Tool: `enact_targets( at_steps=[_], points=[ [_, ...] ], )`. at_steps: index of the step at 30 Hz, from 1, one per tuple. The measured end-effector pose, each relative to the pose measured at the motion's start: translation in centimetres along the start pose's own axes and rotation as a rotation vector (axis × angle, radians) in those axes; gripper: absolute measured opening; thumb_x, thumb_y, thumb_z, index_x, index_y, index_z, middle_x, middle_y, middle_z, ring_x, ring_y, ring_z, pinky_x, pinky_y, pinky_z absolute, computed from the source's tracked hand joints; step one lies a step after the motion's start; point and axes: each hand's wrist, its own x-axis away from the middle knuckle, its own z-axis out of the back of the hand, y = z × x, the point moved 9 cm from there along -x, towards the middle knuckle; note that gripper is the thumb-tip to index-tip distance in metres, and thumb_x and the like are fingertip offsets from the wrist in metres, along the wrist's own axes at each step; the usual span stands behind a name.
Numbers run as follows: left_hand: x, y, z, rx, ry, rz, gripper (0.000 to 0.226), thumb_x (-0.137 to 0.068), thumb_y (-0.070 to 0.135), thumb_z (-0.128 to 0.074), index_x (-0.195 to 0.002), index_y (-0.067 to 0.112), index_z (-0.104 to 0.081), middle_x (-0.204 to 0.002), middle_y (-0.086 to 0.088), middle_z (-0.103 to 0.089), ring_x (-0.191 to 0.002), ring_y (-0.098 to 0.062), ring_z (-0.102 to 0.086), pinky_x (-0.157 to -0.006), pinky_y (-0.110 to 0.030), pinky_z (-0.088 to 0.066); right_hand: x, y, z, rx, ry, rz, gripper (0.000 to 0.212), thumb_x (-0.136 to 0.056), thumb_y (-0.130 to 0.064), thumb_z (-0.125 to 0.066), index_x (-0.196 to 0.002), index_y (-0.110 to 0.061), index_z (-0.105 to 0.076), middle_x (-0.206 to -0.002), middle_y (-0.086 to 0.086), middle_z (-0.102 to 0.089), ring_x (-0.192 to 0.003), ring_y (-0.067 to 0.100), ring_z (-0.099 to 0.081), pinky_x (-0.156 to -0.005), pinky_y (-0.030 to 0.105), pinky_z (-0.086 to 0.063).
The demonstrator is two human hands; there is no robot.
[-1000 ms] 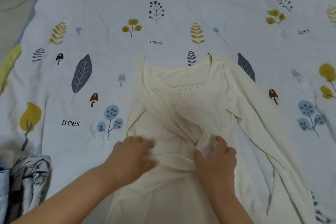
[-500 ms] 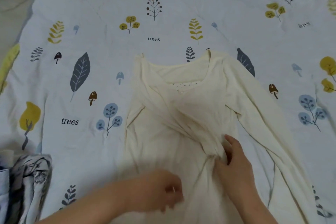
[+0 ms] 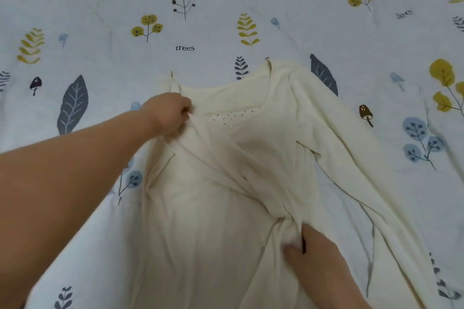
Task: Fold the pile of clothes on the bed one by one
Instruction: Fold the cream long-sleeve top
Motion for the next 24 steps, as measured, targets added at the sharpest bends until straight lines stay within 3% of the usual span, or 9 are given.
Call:
enact_targets(
  at_steps=[1,4,6,8,11,15,18,20,24],
  points=[
    [-0.2,-0.7,0.7,0.061,0.012,0.020,0.022,-0.093,0.011,-0.047,-0.110,0.007,-0.060,-0.108,-0.015,-0.062,-0.099,-0.031,-0.058,-0.074,-0.030,-0.041,-0.1,-0.1,0.0,-0.148,-0.028,0.009,0.008,-0.091,-0.025,-0.049,-0.096,-0.031,-0.050,-0.092,-0.004,-0.060,-0.090,0.014,-0.057,-0.069,0.019,-0.040],
    [-0.5,-4.2,2.7,0.180,-0.034,0.111,0.014,-0.093,0.007,-0.046,-0.097,0.008,-0.059,-0.078,-0.008,-0.059,-0.063,-0.025,-0.058,-0.051,-0.026,-0.044,-0.3,-0.5,0.1,-0.521,-0.103,0.039,0.016,-0.088,-0.011,-0.053,-0.080,-0.021,-0.061,-0.072,0.003,-0.067,-0.063,0.009,-0.058,-0.057,0.017,-0.042],
    [-0.6,-6.7,4.3,0.034,-0.010,0.150,0.015,-0.091,0.004,-0.048,-0.097,0.008,-0.061,-0.089,-0.013,-0.062,-0.073,-0.030,-0.058,-0.059,-0.028,-0.043,-0.8,-0.7,0.7,-0.541,-0.044,0.063,0.014,-0.086,-0.011,-0.055,-0.077,-0.018,-0.063,-0.066,0.001,-0.066,-0.054,0.005,-0.055,-0.052,0.014,-0.040],
    [-0.4,-9.0,5.2,-0.173,0.044,0.208,0.019,-0.088,0.003,-0.050,-0.101,0.007,-0.064,-0.101,-0.017,-0.062,-0.090,-0.034,-0.055,-0.072,-0.032,-0.041,-1.2,-0.8,1.4,-0.493,0.066,0.060,0.013,-0.084,-0.013,-0.059,-0.076,-0.021,-0.064,-0.069,0.001,-0.066,-0.056,0.006,-0.054,-0.054,0.017,-0.041],
    [0.4,-10.3,5.0,-0.324,0.060,0.306,0.026,-0.087,0.002,-0.048,-0.109,0.007,-0.062,-0.105,-0.019,-0.056,-0.096,-0.037,-0.054,-0.075,-0.037,-0.041,-1.1,-1.3,1.9,-0.396,0.151,0.054,0.010,-0.083,-0.021,-0.064,-0.075,-0.027,-0.061,-0.072,-0.008,-0.066,-0.066,0.000,-0.057,-0.056,0.011,-0.037],
    [0.3,-7.3,2.5,0.014,0.046,0.178,0.039,-0.088,0.004,-0.049,-0.125,0.014,-0.055,-0.120,-0.016,-0.048,-0.108,-0.037,-0.051,-0.089,-0.042,-0.040,-0.9,-1.6,0.5,-0.163,0.016,0.083,0.017,-0.080,-0.037,-0.064,-0.075,-0.026,-0.053,-0.068,-0.008,-0.057,-0.065,0.003,-0.052,-0.058,0.017,-0.038],
    [0.4,-5.4,0.2,-0.032,-0.053,0.054,0.021,-0.091,0.020,-0.055,-0.105,0.009,-0.067,-0.095,-0.007,-0.051,-0.090,-0.025,-0.051,-0.080,-0.032,-0.038,-0.6,-1.3,1.8,-0.152,0.101,0.062,0.010,-0.086,-0.027,-0.060,-0.080,-0.027,-0.052,-0.072,-0.011,-0.056,-0.070,0.006,-0.052,-0.061,0.022,-0.037],
    [0.8,-6.1,-0.6,-0.160,-0.106,0.114,0.021,-0.092,0.021,-0.053,-0.101,0.009,-0.067,-0.089,-0.004,-0.044,-0.083,-0.022,-0.047,-0.074,-0.032,-0.038,-0.2,-0.7,3.7,-0.203,0.221,0.002,0.012,-0.090,-0.029,-0.056,-0.079,-0.026,-0.051,-0.071,-0.009,-0.058,-0.069,0.005,-0.052,-0.058,0.021,-0.036],
    [2.2,-4.4,1.6,-0.330,0.121,0.207,0.028,-0.086,0.009,-0.049,-0.113,0.004,-0.055,-0.114,-0.020,-0.046,-0.102,-0.037,-0.046,-0.075,-0.040,-0.038,0.3,-0.8,4.5,0.363,0.294,-0.095,0.034,-0.092,-0.049,-0.041,-0.117,-0.026,-0.037,-0.106,-0.004,-0.051,-0.097,0.016,-0.050,-0.074,0.029,-0.038]
  ],
)
